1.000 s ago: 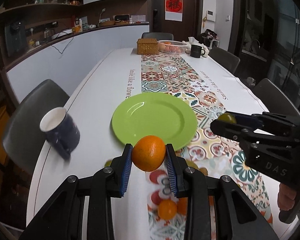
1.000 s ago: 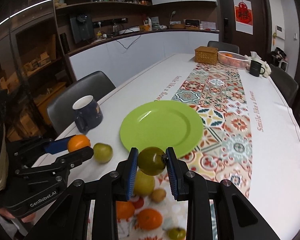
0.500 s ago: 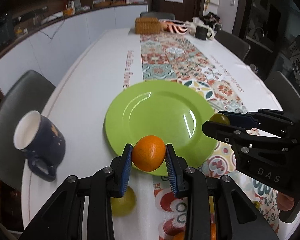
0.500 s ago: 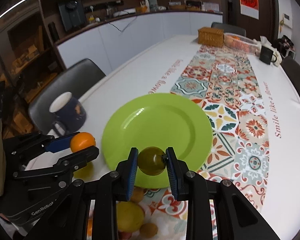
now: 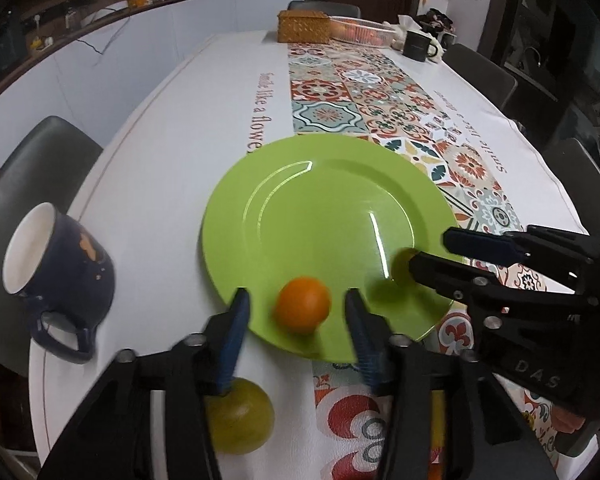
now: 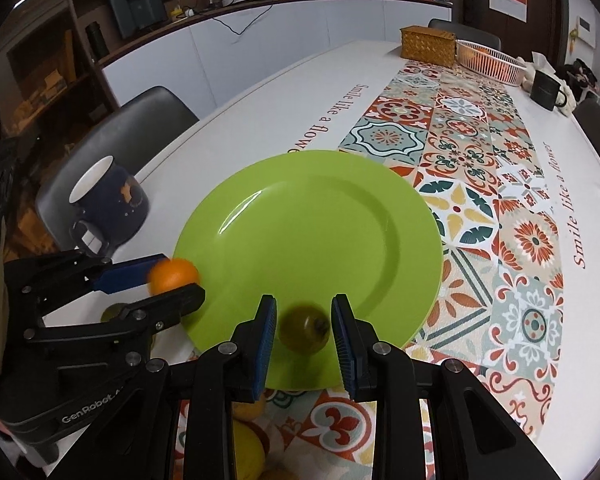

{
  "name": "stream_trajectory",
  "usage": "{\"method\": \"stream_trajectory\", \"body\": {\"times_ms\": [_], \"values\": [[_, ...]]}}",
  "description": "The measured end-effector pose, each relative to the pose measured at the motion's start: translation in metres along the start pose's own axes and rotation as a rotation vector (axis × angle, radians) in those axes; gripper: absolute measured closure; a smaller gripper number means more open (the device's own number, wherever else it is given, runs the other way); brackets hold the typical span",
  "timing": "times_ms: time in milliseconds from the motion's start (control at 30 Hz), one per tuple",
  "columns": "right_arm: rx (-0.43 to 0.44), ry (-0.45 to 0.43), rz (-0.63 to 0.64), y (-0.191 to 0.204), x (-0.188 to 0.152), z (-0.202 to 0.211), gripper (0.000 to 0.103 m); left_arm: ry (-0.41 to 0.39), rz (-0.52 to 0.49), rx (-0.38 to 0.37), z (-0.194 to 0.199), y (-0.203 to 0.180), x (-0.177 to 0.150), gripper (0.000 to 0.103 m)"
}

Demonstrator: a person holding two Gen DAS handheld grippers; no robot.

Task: Organize fruits
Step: 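Carry both fruits over the green plate and open both tools to drop them, then move both tools back toward the remaining fruits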

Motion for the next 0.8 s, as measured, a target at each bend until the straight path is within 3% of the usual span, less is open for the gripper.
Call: {"method": "stream_trajectory", "body": {"times_ms": [333, 567, 800], "values": [[-0.052, -0.092, -0.014, -0.009, -0.014, 0.046, 0.064, -0.091, -0.006, 0.075, 0.046, -0.01, -0.014, 0.046], [-0.065, -0.178, -0.029, -0.008, -0.031, 0.096, 0.064, -0.209, -0.045, 0.11, 0.1, -0.031, -0.029, 0.032], [-0.103, -0.253, -0.054, -0.008, -0.055, 0.143, 0.051, -0.282, -0.053, 0.139, 0.141, -0.042, -0.05, 0.021]]}}
Point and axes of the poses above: each gripper's, at about its wrist camera, not at the fingertips, and z roughly against the way its jaws point, y to its left, x to its top, the point moved 5 cm from there along -z, roughly the way its jaws point, and after that the axes turned 9 degrees about -x, right-handed, at the moved point
